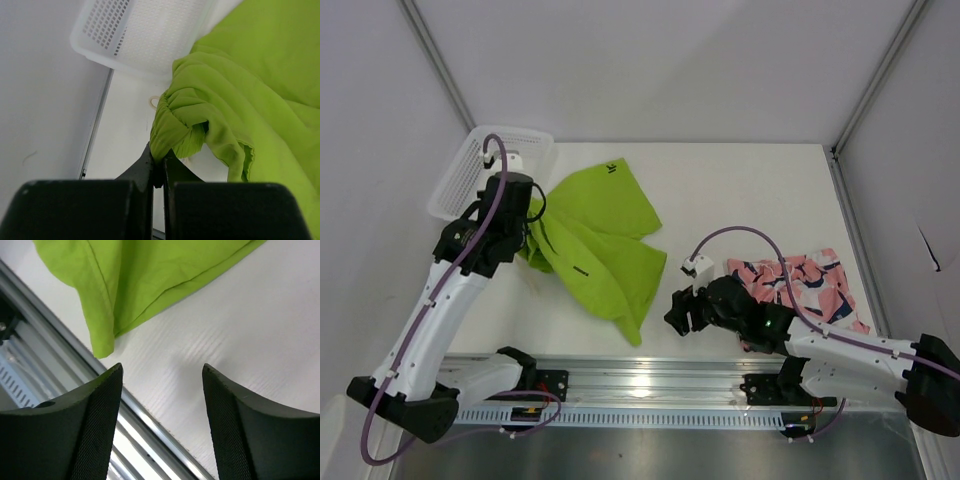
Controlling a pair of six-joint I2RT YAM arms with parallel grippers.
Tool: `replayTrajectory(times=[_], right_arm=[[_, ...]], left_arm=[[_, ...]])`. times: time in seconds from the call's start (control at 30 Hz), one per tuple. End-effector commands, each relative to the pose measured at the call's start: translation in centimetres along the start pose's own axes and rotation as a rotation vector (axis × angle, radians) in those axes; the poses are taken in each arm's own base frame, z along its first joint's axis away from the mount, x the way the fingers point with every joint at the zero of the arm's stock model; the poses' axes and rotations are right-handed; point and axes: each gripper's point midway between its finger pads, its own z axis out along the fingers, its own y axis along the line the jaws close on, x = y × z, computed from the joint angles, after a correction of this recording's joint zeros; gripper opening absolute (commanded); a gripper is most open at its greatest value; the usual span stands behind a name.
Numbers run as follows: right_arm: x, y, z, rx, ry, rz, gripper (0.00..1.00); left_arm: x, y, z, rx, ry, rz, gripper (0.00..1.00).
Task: Fold and stack the shorts
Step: Flatten the shorts out
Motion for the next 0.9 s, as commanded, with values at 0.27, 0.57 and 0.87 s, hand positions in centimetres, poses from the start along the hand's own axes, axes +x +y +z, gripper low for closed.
replayTrajectory(times=[0.27,0.57,0.87], right_arm=[[-0.2,3.6,2.8,-0.172,-0.014,0.096,0.56],[-0.5,6.3,4.6,-0.289,-0.006,0.176,0.53],[0.6,8.7,6.7,-0.207,0.058,0.016,0.5]], left_arm=[[0.1,1.7,0.8,-0.073,-0.063,-0.105,0.0],[1.5,2.0,1.2,-0.084,-0.065,-0.133,0.0],[1.6,2.1,1.2,-0.08,-0.069,-0.151,0.0]])
